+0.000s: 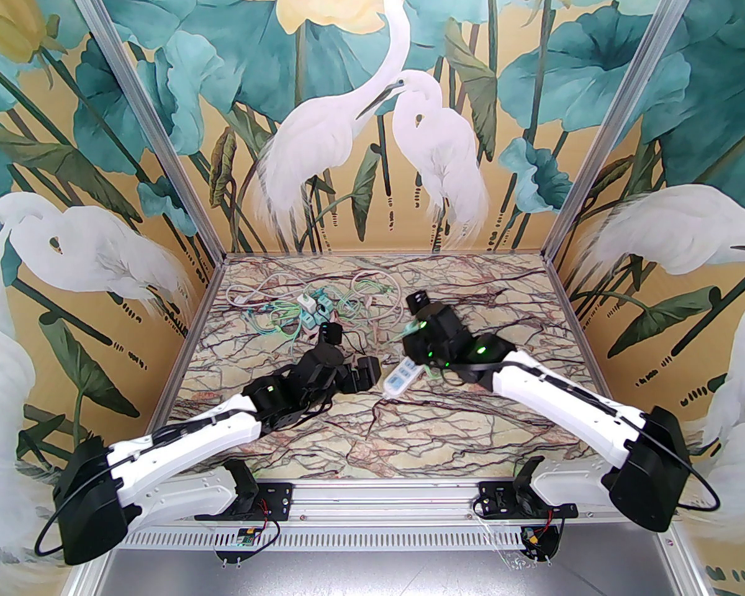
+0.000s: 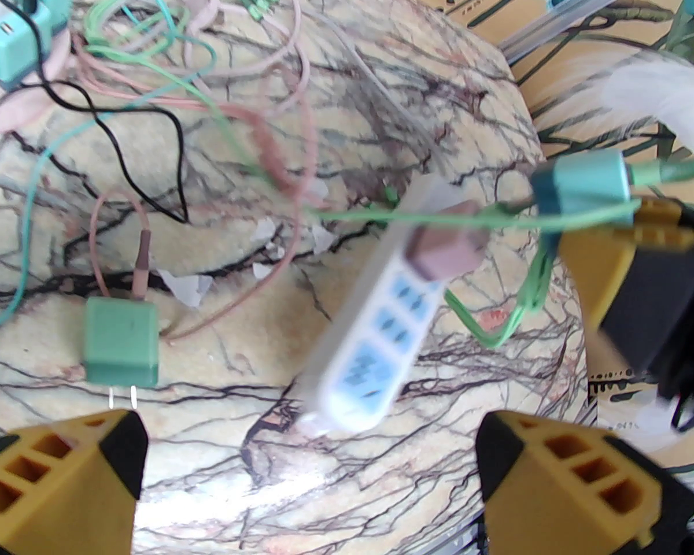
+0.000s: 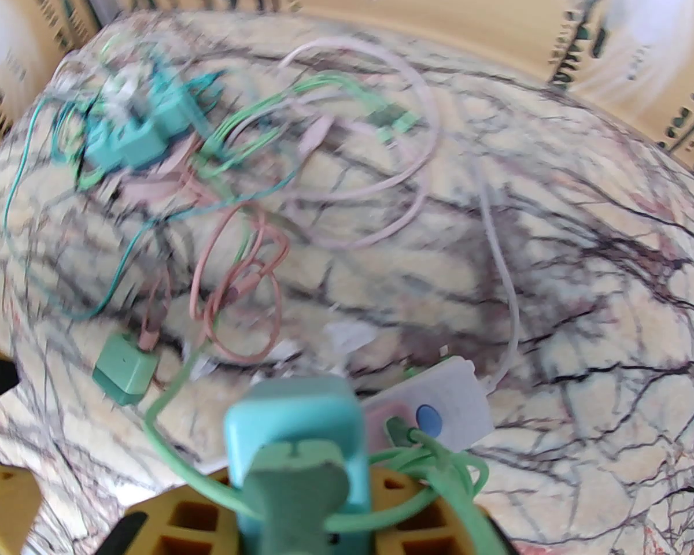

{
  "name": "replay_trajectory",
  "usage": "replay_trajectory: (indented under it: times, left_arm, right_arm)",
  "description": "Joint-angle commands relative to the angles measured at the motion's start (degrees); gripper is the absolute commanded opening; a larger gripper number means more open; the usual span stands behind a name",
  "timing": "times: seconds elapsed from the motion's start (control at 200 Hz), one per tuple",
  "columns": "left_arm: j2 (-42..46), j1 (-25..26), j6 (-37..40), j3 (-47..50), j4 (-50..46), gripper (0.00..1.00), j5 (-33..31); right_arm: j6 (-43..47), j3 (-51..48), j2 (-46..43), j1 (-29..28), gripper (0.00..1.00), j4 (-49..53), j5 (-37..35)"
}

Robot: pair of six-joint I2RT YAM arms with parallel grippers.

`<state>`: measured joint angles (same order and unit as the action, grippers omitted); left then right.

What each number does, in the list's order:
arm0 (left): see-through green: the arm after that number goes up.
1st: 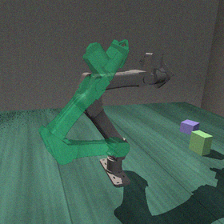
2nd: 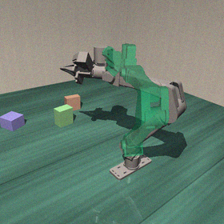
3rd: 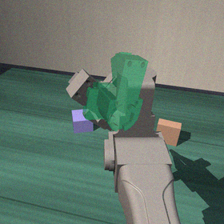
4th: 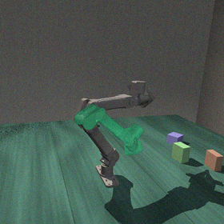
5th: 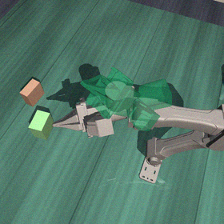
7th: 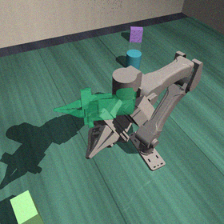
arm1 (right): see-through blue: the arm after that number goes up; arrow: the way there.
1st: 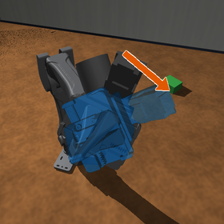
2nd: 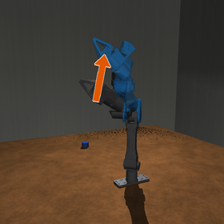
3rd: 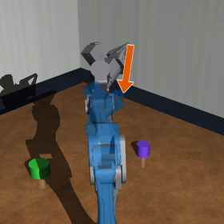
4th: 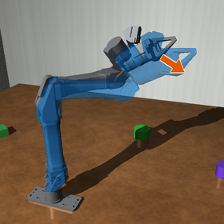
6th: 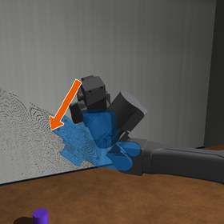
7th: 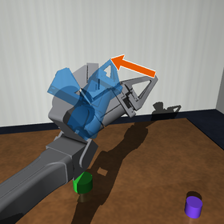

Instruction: Pull the plug off the socket

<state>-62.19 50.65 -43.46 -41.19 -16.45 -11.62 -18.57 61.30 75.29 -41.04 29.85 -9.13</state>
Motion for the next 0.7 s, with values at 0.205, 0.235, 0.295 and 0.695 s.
replay_trajectory:
  times: [0.205, 0.235, 0.295, 0.695]
  left_arm:
    - [1.64, 0.28, -0.17, 2.78, -1.78, 1.00, -2.25]
    - [1.63, 0.24, -0.17, 2.78, -1.82, 1.00, -2.28]
    - [1.51, 0.24, -0.05, 2.69, -1.83, 0.99, -2.27]
    - [0.49, 0.24, -0.38, 2.87, -1.20, 0.99, -1.74]
  right_arm:
    - [-1.82, -2.13, -1.18, 0.87, 0.23, -3.03, 3.18]
    - [-2.29, -2.95, -1.35, 0.87, 0.23, -3.59, 3.47]
    - [-3.02, -4.43, -1.50, 0.87, 0.23, -4.46, 3.89]
    - [-6.73, -11.43, 0.34, 0.69, 0.23, -8.52, 7.57]
